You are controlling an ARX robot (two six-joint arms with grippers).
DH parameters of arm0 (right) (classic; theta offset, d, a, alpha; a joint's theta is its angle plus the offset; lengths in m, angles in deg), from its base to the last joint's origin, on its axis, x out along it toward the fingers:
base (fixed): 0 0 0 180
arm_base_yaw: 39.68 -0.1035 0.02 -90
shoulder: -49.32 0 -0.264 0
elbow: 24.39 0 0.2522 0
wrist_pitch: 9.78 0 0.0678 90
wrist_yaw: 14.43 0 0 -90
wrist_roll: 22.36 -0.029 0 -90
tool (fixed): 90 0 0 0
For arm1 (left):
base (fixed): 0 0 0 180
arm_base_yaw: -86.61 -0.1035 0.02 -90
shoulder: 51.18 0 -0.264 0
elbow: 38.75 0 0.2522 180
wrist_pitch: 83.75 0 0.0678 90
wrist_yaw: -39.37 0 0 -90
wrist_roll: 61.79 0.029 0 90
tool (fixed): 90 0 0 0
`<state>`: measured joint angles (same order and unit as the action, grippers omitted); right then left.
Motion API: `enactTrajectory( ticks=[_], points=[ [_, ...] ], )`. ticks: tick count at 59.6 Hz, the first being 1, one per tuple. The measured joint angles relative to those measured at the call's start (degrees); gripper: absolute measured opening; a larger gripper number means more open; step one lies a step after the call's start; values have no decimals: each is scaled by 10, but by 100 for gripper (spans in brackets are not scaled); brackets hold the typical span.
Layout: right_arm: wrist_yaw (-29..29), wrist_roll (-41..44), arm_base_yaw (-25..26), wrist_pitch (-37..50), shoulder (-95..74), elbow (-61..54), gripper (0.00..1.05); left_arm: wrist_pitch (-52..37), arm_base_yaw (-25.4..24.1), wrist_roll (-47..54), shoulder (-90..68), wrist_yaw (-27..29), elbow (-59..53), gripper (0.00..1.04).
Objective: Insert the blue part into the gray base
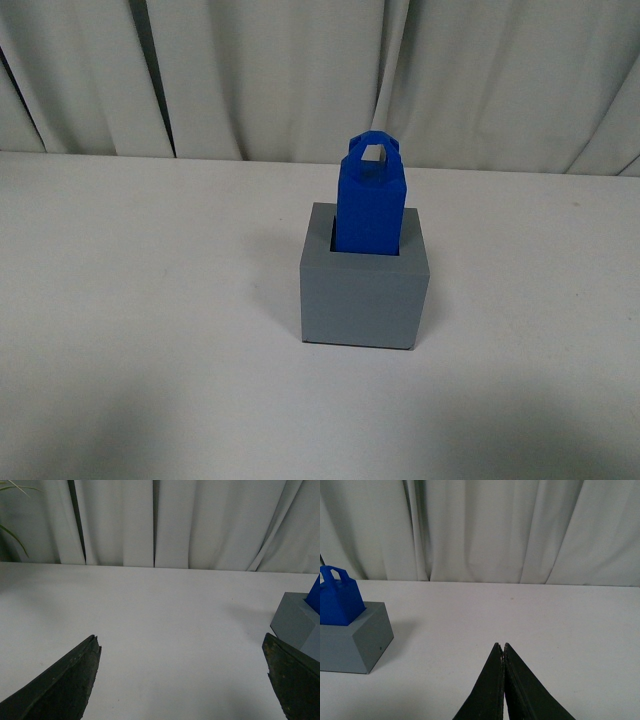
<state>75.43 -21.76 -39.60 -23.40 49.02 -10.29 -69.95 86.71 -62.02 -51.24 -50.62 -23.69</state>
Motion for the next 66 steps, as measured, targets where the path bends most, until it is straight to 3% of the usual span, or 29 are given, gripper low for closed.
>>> enactTrajectory(
  ticks=[12,44,66],
  points=[
    [0,1,0,0,1,0,2,0,0,0,0,0,0,98],
    [0,0,0,0,1,0,98,0,0,0,0,0,0,98],
    [0,0,0,0,1,0,96,0,0,0,0,0,0,98]
  ],
)
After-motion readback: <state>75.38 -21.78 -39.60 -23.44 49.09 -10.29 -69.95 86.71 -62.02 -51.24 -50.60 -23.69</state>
